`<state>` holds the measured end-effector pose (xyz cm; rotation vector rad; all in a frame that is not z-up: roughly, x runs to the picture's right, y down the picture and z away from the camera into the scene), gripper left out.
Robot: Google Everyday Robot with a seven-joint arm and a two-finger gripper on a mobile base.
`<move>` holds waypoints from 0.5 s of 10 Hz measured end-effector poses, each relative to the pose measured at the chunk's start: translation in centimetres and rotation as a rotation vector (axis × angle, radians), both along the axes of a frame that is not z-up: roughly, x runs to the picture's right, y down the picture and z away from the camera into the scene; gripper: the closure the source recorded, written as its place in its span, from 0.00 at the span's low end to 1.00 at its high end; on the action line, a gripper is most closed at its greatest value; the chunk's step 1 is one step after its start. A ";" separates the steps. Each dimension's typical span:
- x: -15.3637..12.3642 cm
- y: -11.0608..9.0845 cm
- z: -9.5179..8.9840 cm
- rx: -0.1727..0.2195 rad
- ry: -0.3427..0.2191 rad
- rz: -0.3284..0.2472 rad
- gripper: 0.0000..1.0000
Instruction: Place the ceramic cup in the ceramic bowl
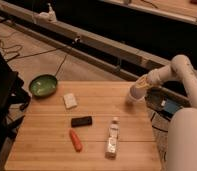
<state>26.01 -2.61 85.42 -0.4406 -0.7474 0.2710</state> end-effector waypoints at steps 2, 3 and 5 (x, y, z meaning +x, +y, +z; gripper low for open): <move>-2.0 -4.3 -0.8 0.057 -0.015 0.008 0.84; -3.1 -5.8 -1.0 0.075 -0.026 0.013 0.84; -6.3 -8.9 -1.4 0.107 -0.066 0.017 0.84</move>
